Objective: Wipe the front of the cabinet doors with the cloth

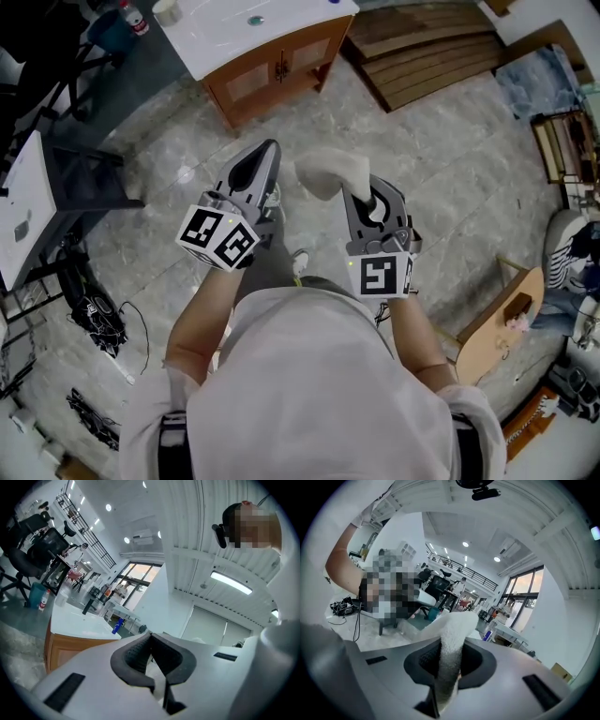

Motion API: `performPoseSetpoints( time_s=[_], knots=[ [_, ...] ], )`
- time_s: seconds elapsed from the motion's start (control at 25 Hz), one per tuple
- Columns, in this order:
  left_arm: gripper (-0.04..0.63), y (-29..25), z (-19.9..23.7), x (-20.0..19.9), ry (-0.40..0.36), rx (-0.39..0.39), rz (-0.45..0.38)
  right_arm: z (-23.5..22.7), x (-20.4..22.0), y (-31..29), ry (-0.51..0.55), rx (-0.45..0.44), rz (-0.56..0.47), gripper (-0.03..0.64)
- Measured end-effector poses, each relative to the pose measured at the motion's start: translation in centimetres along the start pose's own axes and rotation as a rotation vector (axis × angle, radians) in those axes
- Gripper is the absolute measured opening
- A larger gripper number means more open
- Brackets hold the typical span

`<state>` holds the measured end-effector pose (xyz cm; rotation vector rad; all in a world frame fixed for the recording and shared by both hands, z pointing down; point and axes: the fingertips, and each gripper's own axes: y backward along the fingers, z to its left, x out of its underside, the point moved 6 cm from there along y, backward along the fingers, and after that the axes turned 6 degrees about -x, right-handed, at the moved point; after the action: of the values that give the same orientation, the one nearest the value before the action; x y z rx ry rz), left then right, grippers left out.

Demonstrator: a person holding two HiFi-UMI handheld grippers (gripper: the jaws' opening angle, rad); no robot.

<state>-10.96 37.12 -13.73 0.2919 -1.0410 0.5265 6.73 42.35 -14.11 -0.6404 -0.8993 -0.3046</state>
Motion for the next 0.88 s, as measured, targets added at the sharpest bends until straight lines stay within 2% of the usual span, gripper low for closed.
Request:
performPoseSetpoints(
  time_s=[0.2,0.48,0.64,0.88],
  knots=[
    [0.017,-7.1,5.0,-1.0,0.012,0.012,0.019,-4.4,0.8,-6.8,-0.01,0.004,0.047,0.071],
    [0.017,-18.5,13.3,-3.0,0.048,0.033,0.055,-11.4,1.3,-19.7,-0.001,-0.034,0.106,0.071],
    [0.017,-22.4,17.7,-3.9,0.062,0.024,0.064,-13.3,1.2,-25.9,-0.003,-0.057,0.152,0.071],
    [0.017,-26.4,22.6,-3.7,0.099,0.008,0.075,-15.3,0.6,-31.9,0.007,-0.08,0.151,0.071]
  ],
)
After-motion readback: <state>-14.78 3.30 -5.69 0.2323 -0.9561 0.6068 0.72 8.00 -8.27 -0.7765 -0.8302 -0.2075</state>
